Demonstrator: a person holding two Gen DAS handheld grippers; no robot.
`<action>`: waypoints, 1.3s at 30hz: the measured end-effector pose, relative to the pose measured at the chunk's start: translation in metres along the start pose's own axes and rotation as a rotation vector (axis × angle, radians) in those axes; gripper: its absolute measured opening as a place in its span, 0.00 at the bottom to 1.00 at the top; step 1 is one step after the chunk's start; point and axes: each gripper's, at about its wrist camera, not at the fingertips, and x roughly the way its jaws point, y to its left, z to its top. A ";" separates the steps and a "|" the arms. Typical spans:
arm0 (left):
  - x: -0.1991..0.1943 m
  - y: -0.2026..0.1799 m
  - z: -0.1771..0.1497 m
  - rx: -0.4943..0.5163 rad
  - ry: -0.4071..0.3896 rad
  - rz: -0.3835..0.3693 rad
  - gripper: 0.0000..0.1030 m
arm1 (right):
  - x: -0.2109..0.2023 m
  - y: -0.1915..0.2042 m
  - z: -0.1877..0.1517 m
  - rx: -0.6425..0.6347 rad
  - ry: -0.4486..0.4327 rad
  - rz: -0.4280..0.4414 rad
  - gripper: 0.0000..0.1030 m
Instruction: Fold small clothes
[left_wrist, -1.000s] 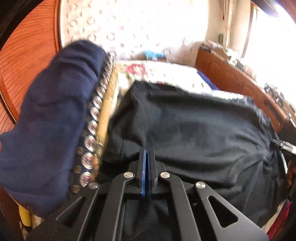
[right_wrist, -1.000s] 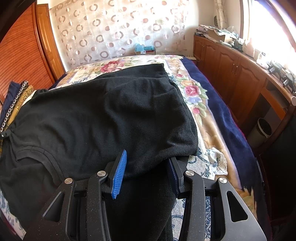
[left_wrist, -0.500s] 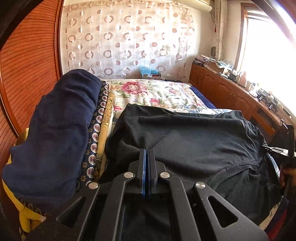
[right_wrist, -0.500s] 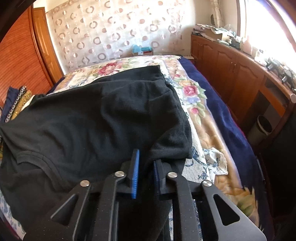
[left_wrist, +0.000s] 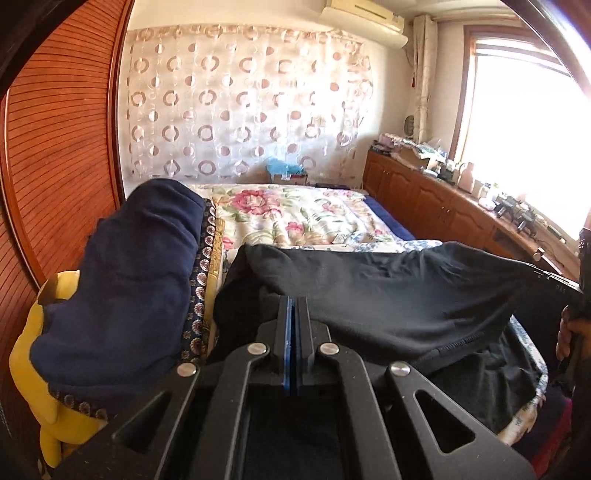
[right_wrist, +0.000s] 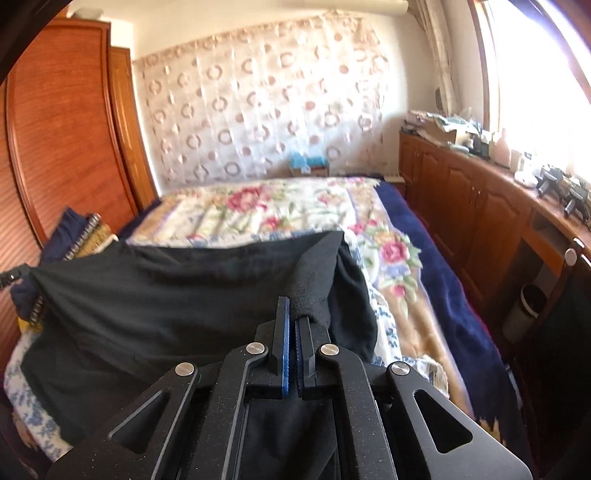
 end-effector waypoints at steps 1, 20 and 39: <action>-0.008 0.001 -0.001 -0.005 -0.008 -0.007 0.00 | -0.008 0.001 0.000 -0.002 -0.009 0.006 0.00; -0.048 0.027 -0.089 -0.071 0.126 -0.055 0.00 | -0.066 0.018 -0.077 -0.004 0.086 0.069 0.00; -0.043 0.026 -0.111 -0.048 0.224 -0.019 0.08 | -0.054 0.015 -0.112 0.001 0.183 0.061 0.00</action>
